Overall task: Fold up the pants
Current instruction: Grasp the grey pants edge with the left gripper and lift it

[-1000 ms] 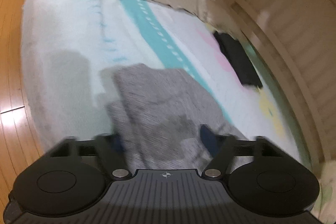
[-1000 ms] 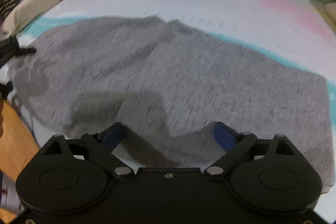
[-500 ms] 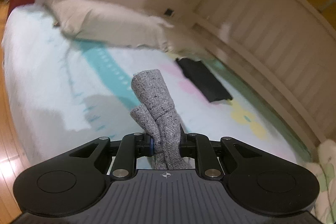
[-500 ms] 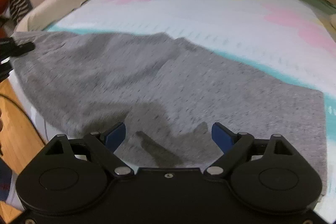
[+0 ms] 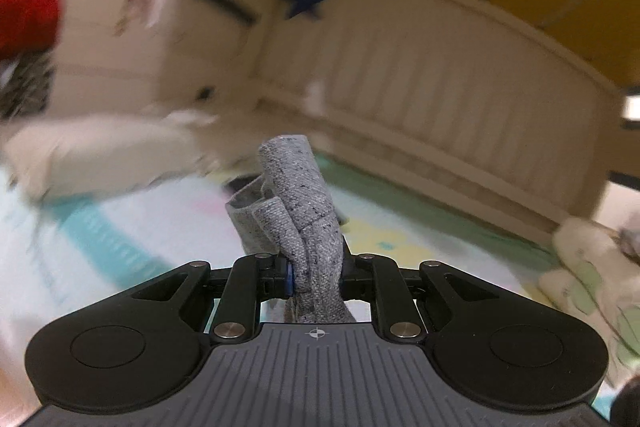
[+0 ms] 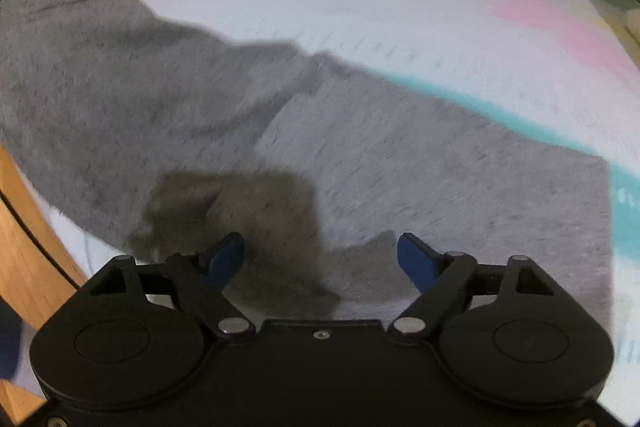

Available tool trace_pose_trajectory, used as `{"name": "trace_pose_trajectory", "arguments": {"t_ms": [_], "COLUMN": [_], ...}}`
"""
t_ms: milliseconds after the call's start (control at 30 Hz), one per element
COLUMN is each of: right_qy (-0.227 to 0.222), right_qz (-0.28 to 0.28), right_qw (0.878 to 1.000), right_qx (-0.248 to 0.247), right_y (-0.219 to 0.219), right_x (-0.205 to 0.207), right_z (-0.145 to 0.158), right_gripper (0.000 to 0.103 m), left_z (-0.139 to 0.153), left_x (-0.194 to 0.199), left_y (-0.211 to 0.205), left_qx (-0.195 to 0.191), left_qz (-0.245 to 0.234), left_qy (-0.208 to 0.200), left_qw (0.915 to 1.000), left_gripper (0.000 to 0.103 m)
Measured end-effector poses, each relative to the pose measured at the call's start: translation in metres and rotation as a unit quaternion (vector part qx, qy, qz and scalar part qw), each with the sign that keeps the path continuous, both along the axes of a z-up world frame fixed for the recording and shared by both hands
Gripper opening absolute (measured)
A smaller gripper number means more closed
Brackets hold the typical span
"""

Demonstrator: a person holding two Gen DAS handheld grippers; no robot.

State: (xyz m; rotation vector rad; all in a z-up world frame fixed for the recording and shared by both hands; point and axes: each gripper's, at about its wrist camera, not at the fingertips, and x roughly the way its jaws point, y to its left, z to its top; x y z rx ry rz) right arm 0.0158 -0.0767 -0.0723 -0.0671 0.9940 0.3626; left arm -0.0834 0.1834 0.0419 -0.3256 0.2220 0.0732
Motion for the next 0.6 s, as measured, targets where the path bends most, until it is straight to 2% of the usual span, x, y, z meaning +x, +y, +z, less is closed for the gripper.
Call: {"name": "trace_pose_trajectory", "arguments": {"t_ms": [133,200,267,300,400,467,500,533,600], "right_qy": [-0.004,0.002,0.009,0.014,0.022,0.014,0.005,-0.005,-0.019], "right_qz": [-0.076,-0.130,-0.193,-0.226,-0.315,-0.371,-0.390,-0.405,-0.415], "right_qw": [0.997,0.991,0.981,0.974,0.949,0.928,0.921,0.914,0.908], "right_qx": [0.024,0.029,0.031,0.029,0.013,-0.005,-0.015,-0.027,-0.048], "right_y": [-0.045,-0.074,-0.109,-0.126,-0.173,-0.201,-0.211,-0.220,-0.230], "right_x": [0.009,0.016,0.022,0.024,0.026,0.023,0.020,0.017,0.012], "right_z": [0.018,0.021,0.022,0.022,0.021,0.022,0.023,0.025,0.028], "right_gripper": [0.085,0.085,0.085,0.085,0.085,0.085,0.085,0.085,0.085], "left_z": [0.024,0.026,0.016,0.008,-0.030,-0.061,-0.075,-0.082,-0.088], "left_x": [0.001,0.003,0.010,0.014,0.036,0.049,0.052,0.052,0.042], "left_y": [-0.067,-0.108,-0.150,-0.167,-0.220,-0.247,-0.256,-0.261,-0.264], "left_qx": [0.062,0.082,0.097,0.101,0.102,0.096,0.089,0.086,0.100], "left_qz": [-0.074,-0.125,-0.181,-0.201,-0.268,-0.317,-0.340,-0.352,-0.353], "left_qy": [-0.048,-0.059,-0.052,-0.039,0.045,0.115,0.141,0.156,0.155], "left_qw": [0.9942,0.9870,0.9772,0.9736,0.9569,0.9365,0.9257,0.9190,0.9172], "left_gripper": [0.016,0.016,0.017,0.018,0.019,0.021,0.021,0.021,0.021]}}
